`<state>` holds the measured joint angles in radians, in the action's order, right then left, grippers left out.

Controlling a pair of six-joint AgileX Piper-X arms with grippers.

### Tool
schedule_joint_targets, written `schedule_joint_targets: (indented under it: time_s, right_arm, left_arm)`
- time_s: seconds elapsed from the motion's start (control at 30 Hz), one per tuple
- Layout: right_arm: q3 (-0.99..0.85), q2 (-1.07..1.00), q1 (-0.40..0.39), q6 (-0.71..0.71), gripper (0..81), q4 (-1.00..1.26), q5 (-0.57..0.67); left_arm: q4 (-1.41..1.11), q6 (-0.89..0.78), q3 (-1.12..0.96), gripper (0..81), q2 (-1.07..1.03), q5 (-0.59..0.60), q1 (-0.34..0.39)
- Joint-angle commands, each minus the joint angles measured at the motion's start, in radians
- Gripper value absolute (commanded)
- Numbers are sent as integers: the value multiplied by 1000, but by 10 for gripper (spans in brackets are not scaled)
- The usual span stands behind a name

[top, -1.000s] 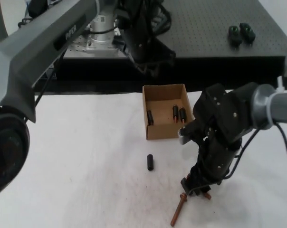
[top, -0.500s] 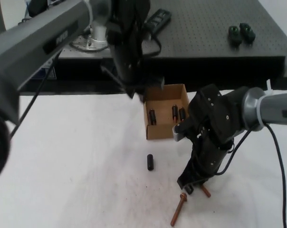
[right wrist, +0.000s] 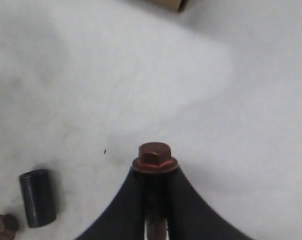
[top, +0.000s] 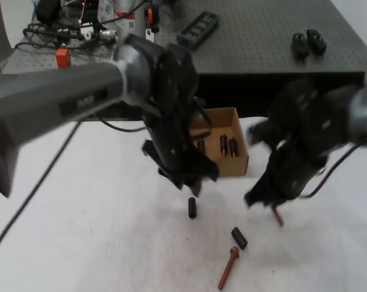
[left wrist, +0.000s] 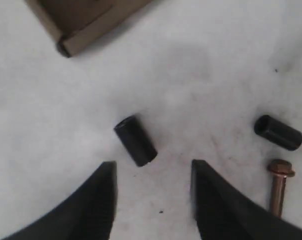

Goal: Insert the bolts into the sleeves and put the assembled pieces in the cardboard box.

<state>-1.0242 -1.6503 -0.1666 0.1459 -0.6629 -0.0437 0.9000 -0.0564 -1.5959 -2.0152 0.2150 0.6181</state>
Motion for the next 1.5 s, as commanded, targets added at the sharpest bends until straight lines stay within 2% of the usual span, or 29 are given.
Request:
schedule_joint_targets:
  time_s: [0.0, 0.1, 0.4, 0.5, 0.67, 0.7, 0.8, 0.9, 1.0, 1.1, 1.17, 1.3, 1.4, 1.47]
  right_arm:
    - [-3, 113, 31, -22, 21, -50, 44]
    - [18, 179, 39, -35, 21, -57, 44]
    - [134, 323, 39, -64, 21, -57, 44]
    - [167, 358, 39, -76, 21, -57, 44]
    - [186, 394, 39, -86, 21, -58, 44]
    - [186, 398, 39, -86, 21, -56, 44]
    - [186, 416, 39, -100, 21, -54, 52]
    - [192, 452, 39, -135, 21, -9, 148]
    - [229, 522, 39, -182, 21, 147, 267]
    - [300, 601, 39, -309, 21, 367, 409]
    - [352, 634, 39, -446, 21, 534, 504]
    - [448, 639, 30, -742, 21, 937, 641]
    - [476, 619, 15, -852, 21, 1108, 664]
    - [475, 610, 4, -857, 21, 1121, 664]
  left_arm:
    - [-37, -21, -2, 432, -12, -40, 15]
    - [-57, -47, -2, 447, -41, -94, 19]
    - [-63, -104, -2, 442, -115, -99, 19]
    - [-63, -131, -2, 347, -122, -97, 19]
    - [-57, -122, -2, 41, -122, -28, 19]
    - [-57, -122, -2, 10, -122, -17, 19]
    - [-56, -120, -2, 0, -112, 29, 19]
    - [-46, -88, 0, 0, -65, 98, 19]
    - [-66, -26, 49, 0, 36, 144, 19]
    - [-228, 9, 212, 7, 209, 222, 19]
    - [-403, 15, 343, 6, 319, 299, 19]
    - [-774, 10, 608, 6, 497, 540, 19]
    - [-996, -72, 717, 6, 580, 591, 19]
    - [-1084, -122, 751, 6, 608, 611, 19]
